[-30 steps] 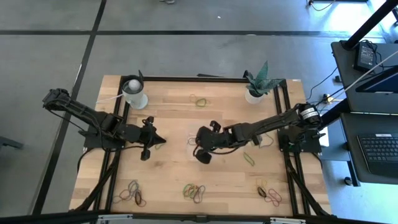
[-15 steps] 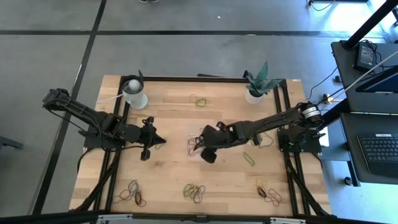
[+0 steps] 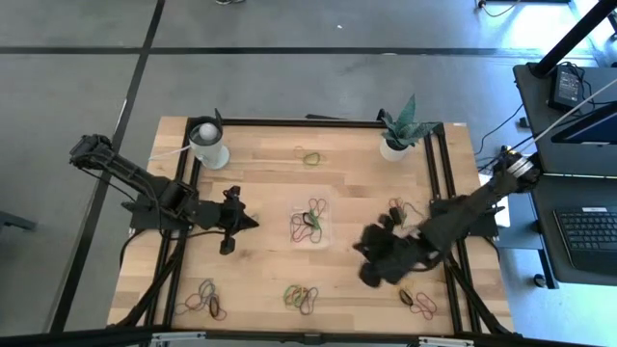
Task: Pick and place rubber bands into bin
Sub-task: Put the blue rubber band into the transparent bin
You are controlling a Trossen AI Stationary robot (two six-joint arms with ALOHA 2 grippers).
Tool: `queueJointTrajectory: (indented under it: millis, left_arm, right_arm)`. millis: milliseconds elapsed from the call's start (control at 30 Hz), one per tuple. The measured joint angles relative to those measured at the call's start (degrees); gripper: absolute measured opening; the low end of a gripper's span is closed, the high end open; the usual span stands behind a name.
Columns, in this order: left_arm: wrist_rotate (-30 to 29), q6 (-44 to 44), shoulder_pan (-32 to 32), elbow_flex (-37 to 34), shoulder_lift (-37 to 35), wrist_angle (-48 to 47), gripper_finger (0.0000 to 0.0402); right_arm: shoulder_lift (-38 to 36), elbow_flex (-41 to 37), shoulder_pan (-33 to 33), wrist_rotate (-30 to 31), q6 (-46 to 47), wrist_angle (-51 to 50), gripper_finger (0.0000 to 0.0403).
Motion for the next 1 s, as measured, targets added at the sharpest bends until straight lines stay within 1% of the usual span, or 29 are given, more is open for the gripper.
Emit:
queueJointTrajectory:
  millis: [100,200,267,300,333,433,600,667,867,1000]
  left_arm:
    - [-0.18,-0.02,-0.02,2.5,4.03,-0.14,0.0002]
    - [-0.24,-0.03,0.02,5.33,8.06,0.1,0.0002]
    - [-0.26,-0.05,0.02,6.98,10.68,-0.54,0.0002]
    - [-0.2,-0.1,0.02,7.96,12.07,-0.3,0.0002]
    - [0.02,-0.55,0.02,8.83,13.2,-0.32,0.0002]
    - [0.91,-2.11,-0.04,11.91,16.4,-1.52,0.0002]
    - [0.78,-5.42,-0.02,17.49,20.51,-10.33,0.0002]
    - [0.66,-6.14,-0.02,18.93,21.52,-12.7,0.0002]
    - [0.66,-6.98,0.9,19.69,22.13,-17.35,0.0002]
    - [0.66,-7.13,2.64,19.69,22.13,-22.07,0.0002]
  right_arm:
    - [-2.5,-4.92,3.64,-0.21,4.37,2.95,0.001]
    - [-3.29,-7.84,5.81,-0.78,6.25,3.92,0.0005]
    - [-3.31,-9.03,6.53,-1.89,11.97,7.21,0.0004]
    - [-3.37,-9.51,6.65,-2.17,13.6,9.04,0.0004]
    - [-3.38,-9.89,6.67,-3.15,13.36,10.43,0.0004]
    - [-3.37,-10.5,6.58,-6.9,9.23,12.81,0.0002]
    - [-3.67,-10.57,6.42,-12.43,-0.57,13.33,0.0001]
    - [-3.99,-10.55,5.94,-13.27,-3.13,13.82,0.0001]
    - [-4.77,-10.55,2.28,-14.11,-9.48,13.14,0.0]
    - [-4.75,-10.55,-1.84,-17.39,-13.51,12.64,0.0]
